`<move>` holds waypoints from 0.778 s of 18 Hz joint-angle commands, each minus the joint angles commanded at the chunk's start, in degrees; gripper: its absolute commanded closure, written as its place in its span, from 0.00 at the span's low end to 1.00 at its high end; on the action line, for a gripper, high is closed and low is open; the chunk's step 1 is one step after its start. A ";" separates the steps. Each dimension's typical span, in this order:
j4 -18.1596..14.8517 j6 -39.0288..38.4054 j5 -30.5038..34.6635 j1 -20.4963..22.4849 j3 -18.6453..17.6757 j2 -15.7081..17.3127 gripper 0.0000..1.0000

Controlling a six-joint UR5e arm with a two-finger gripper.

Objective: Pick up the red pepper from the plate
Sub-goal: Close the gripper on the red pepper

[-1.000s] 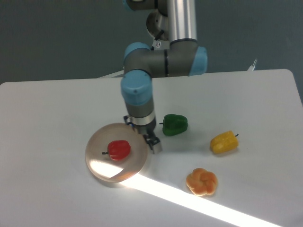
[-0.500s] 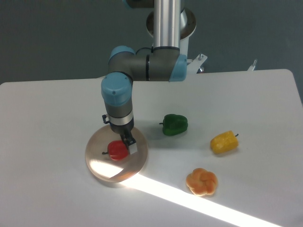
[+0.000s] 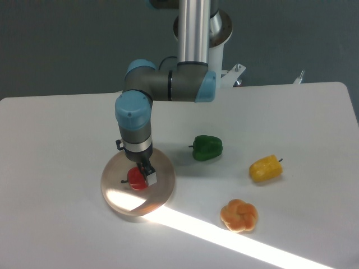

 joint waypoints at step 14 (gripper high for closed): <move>0.00 0.00 0.18 0.00 1.14 -1.50 0.00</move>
